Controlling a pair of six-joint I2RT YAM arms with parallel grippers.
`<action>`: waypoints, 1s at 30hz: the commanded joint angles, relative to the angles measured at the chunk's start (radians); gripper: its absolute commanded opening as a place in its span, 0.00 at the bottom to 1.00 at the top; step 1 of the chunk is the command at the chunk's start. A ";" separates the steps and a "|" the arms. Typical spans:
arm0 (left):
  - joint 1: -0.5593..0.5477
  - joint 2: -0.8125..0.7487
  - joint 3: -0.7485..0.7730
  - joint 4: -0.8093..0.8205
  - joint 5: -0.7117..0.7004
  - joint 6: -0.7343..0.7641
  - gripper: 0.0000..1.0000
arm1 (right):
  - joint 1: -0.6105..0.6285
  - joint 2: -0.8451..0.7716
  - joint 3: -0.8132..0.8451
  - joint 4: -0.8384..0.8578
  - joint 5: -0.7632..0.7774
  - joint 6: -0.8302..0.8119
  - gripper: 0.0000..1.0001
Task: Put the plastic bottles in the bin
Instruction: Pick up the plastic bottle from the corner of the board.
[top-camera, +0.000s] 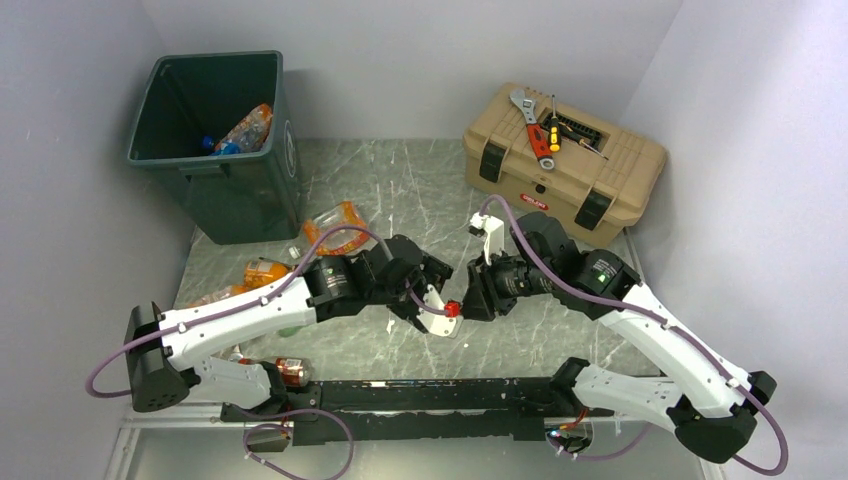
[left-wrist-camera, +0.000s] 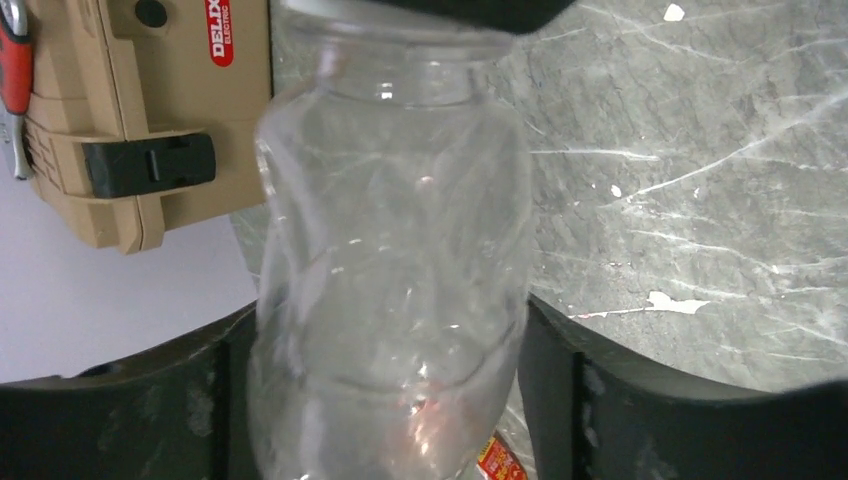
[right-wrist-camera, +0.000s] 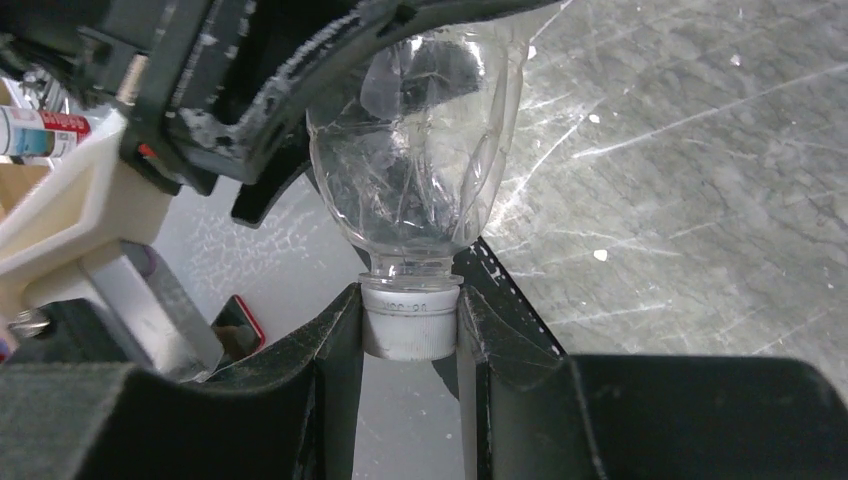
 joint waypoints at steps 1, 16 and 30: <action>-0.012 0.005 0.077 0.027 -0.012 -0.012 0.73 | -0.001 -0.005 0.047 0.004 -0.009 -0.027 0.00; -0.030 -0.018 0.079 0.066 -0.012 -0.078 0.41 | -0.001 -0.016 0.097 -0.007 0.049 -0.031 0.59; 0.082 -0.129 0.020 0.407 0.146 -0.744 0.38 | 0.000 -0.544 -0.244 0.553 0.337 0.082 0.99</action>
